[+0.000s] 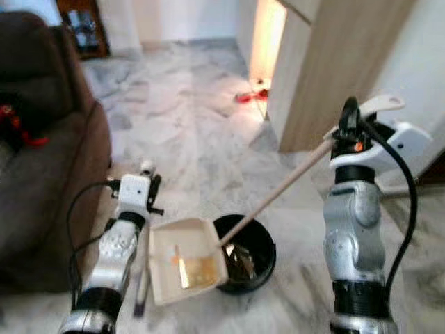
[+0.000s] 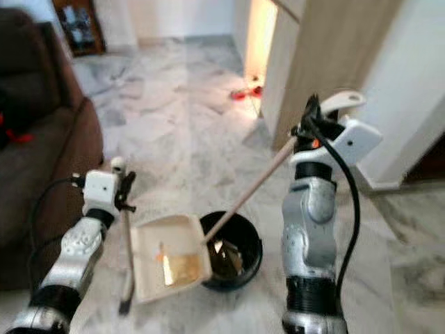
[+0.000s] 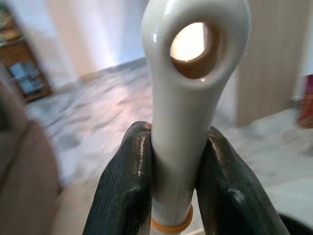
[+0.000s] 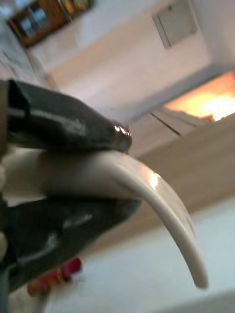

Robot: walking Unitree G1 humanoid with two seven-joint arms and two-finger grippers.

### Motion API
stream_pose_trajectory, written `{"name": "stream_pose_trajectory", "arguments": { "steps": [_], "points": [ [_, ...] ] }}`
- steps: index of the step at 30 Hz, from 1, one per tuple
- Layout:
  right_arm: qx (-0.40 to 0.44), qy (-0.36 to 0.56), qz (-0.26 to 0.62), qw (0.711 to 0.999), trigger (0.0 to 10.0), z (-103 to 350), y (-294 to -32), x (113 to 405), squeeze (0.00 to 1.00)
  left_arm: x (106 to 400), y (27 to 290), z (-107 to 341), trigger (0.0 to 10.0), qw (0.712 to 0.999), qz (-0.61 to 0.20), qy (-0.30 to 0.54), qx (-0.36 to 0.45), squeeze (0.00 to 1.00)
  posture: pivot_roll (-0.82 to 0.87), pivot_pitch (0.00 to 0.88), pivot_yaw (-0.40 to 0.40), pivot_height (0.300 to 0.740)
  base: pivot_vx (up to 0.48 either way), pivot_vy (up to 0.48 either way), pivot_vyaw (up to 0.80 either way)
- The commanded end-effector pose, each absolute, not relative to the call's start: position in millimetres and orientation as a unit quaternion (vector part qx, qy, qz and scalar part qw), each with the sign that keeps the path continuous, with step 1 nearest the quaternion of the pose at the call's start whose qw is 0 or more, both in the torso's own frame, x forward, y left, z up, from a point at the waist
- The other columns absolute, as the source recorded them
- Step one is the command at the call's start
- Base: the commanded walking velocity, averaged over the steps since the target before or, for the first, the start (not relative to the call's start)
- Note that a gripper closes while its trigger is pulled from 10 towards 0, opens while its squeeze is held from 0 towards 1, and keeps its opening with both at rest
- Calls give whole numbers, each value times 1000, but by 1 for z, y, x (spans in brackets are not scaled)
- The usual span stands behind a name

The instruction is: Sweep floor

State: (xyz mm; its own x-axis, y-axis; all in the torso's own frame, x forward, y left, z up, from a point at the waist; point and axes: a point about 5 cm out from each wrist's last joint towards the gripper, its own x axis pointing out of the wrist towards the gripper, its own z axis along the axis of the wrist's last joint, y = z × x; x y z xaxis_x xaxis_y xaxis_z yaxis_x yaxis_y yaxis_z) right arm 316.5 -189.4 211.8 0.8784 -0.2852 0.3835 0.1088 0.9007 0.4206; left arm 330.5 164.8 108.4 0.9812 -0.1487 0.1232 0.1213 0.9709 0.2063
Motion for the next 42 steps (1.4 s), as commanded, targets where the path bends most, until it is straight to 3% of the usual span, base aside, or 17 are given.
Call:
{"name": "stream_pose_trajectory", "arguments": {
  "steps": [1, 23, 28, 38, 42],
  "points": [
    [209, -254, -81, 941, 10000, 228, -180, 316, 0, 333, 162, 121, 10000, 988, -72, -98, 90, 0, 124, 23, -11, 740, 255, 244, -488],
    [170, -295, -90, 936, 10000, 245, -182, 313, 0, 333, 161, 122, 10000, 988, -74, -102, 89, 0, 124, 24, -10, 740, 45, 0, 0],
    [173, -291, -89, 937, 10000, 244, -182, 314, 0, 333, 161, 122, 10000, 988, -73, -101, 90, 0, 123, 23, -10, 740, 0, 0, -781],
    [171, -293, -86, 937, 10000, 245, -180, 314, 0, 334, 162, 122, 10000, 988, -73, -101, 89, 0, 125, 18, -9, 740, 0, 0, 0],
    [173, -293, -84, 937, 10000, 245, -180, 314, 0, 334, 162, 122, 10000, 988, -72, -101, 89, 0, 127, 18, -9, 740, 120, 0, -759]
  ]
}}
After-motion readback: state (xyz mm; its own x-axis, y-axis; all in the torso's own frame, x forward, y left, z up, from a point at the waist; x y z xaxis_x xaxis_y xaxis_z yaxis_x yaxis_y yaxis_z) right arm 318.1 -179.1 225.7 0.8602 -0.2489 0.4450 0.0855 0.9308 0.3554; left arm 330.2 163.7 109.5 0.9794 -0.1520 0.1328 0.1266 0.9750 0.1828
